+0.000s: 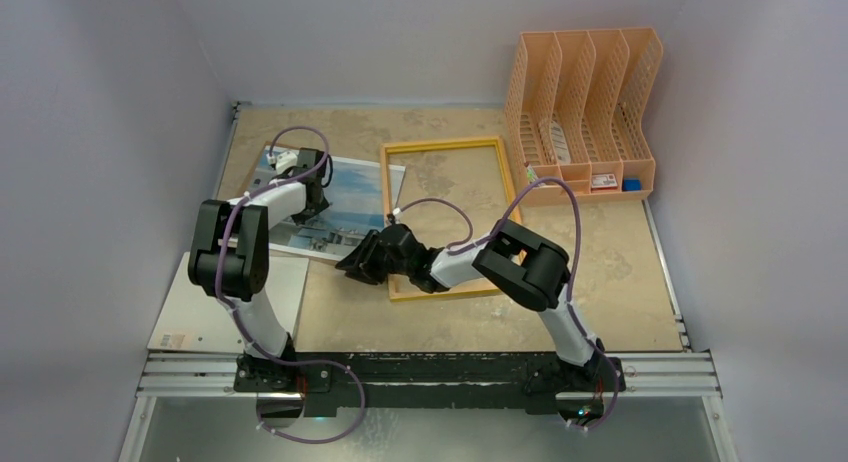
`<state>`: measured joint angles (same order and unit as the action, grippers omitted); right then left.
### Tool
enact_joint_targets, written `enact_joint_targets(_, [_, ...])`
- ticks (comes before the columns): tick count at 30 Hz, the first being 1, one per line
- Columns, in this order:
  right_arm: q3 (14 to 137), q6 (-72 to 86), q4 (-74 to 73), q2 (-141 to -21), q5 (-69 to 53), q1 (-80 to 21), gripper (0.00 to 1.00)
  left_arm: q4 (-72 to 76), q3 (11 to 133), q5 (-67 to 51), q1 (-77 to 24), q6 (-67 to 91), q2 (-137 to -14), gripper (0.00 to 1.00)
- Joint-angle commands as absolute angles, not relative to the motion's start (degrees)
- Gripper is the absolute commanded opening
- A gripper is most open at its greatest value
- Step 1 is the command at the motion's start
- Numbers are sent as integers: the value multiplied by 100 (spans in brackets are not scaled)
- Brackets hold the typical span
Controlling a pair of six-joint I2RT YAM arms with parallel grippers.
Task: Put the photo into the frame
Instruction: Pick up the photo frame item at the center of the board.
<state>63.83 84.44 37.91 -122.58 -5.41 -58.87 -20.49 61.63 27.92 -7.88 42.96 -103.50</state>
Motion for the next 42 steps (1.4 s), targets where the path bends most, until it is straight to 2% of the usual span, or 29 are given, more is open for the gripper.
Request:
enact_joint_targets(1, [6236,8612,4610,-12380,-670,-5896,40,-2439,6021,2707,-747,4386,-10668,42])
enact_joint_targets(11, [6247,8865,4946,-12594,-906,-5846,28,-2488,5992,2866,-747,4469,-10176,42])
enact_joint_targets(15, [6268,8935,4974,-12631,-950,-5851,15,-2519,5976,2912,-738,4517,-9835,43])
enact_joint_targets(21, [6264,8965,5166,-12589,-1014,-5849,0,-2706,6071,2941,-714,4526,-9176,58])
enact_joint_targets(24, [6303,8945,5269,-12544,-1051,-5845,0,-2951,6234,2953,-703,4492,-8817,66])
enact_joint_targets(27, [6360,8956,5408,-12496,-1115,-5844,0,-3356,6455,3027,-711,4366,-8409,68])
enact_joint_targets(32, [6756,8975,5786,-12582,-1360,-5844,0,-3660,6146,3237,-712,4271,-7276,74])
enact_joint_targets(42, [7038,9402,6274,-12617,-1638,-5838,0,-4525,6100,3333,-704,4368,-6257,77])
